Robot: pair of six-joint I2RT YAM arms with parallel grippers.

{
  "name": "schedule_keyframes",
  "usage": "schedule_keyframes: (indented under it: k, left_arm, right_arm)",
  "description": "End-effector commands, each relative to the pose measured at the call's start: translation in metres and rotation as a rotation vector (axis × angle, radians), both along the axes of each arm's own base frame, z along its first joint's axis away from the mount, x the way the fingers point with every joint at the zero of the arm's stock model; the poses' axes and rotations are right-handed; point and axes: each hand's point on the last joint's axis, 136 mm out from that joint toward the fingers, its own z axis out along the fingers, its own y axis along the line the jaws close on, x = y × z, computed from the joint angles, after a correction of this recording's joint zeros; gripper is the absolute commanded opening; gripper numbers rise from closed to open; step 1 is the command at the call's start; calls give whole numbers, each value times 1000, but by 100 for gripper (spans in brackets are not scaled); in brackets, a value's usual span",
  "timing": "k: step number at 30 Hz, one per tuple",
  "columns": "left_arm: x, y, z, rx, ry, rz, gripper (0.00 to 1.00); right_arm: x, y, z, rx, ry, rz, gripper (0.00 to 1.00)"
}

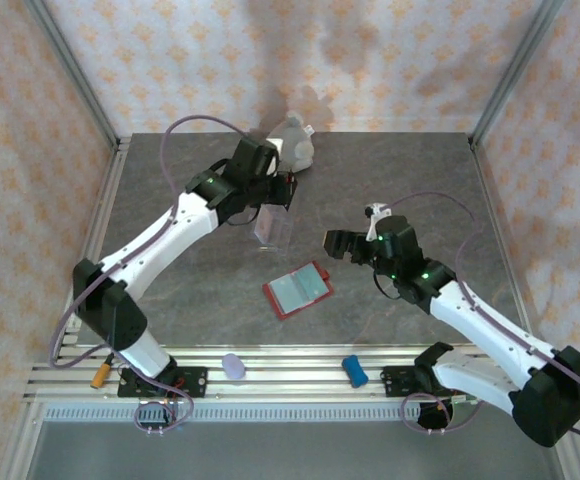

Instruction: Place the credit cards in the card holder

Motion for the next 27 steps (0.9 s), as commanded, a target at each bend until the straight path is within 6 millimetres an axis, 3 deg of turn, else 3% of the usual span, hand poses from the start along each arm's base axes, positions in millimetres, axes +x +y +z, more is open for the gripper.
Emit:
schedule_keyframes:
  k: [1, 5, 10, 18, 19, 22, 27]
  left_arm:
    - [-15, -12, 34, -201, -53, -57, 0]
    - [-41, -15, 49, -315, -67, -120, 0]
    - [-67, -20, 66, -458, -87, -191, 0]
    - [-90, -31, 75, -614, -64, -284, 0]
    - [-90, -31, 74, -614, -59, -281, 0]
    - [-93, -30, 75, -635, -55, -282, 0]
    - [-96, -32, 84, -684, -68, -298, 0]
  right_arm:
    - [-4, 10, 40, 142, -85, 39, 99]
    - [-9, 15, 62, 232, -123, 60, 99]
    - [-17, 36, 84, 403, -206, 179, 100]
    - [-33, 60, 114, 623, -171, 355, 97]
    - [-34, 61, 119, 650, -168, 364, 93]
    - [-34, 62, 132, 729, -165, 376, 66]
    - [-27, 57, 135, 779, -156, 320, 56]
